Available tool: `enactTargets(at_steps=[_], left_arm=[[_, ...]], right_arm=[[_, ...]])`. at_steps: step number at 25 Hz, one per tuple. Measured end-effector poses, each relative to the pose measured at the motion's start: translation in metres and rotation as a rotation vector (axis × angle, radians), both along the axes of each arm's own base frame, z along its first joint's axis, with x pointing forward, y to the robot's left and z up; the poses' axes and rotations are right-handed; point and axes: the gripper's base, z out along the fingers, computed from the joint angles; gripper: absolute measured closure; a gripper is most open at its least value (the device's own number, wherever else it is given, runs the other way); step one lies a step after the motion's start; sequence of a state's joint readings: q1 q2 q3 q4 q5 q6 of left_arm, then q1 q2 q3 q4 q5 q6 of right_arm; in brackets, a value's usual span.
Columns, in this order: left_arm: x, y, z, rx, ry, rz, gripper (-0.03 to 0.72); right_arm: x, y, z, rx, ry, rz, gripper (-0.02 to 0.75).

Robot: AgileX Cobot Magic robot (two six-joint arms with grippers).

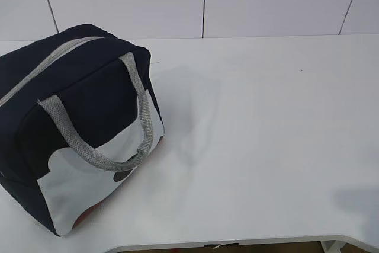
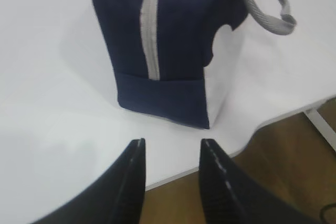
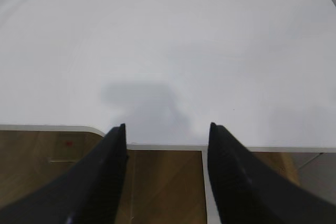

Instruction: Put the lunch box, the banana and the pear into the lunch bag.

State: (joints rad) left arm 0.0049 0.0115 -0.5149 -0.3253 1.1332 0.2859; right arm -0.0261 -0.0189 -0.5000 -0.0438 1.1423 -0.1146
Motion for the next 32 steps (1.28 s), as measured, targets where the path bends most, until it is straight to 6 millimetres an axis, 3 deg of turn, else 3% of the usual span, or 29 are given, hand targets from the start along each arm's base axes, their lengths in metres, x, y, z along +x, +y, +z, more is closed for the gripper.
enactTargets(at_steps=[7,32], left_arm=[[0.004,0.014,-0.004,0.003,0.029,0.178,0.446],[0.004,0.015,-0.004,0.002,0.031,0.19,0.446]], right_arm=[[0.0,0.0,0.0,0.0,0.0,0.0,0.316],[0.0,0.0,0.0,0.0,-0.002,0.0,0.316]])
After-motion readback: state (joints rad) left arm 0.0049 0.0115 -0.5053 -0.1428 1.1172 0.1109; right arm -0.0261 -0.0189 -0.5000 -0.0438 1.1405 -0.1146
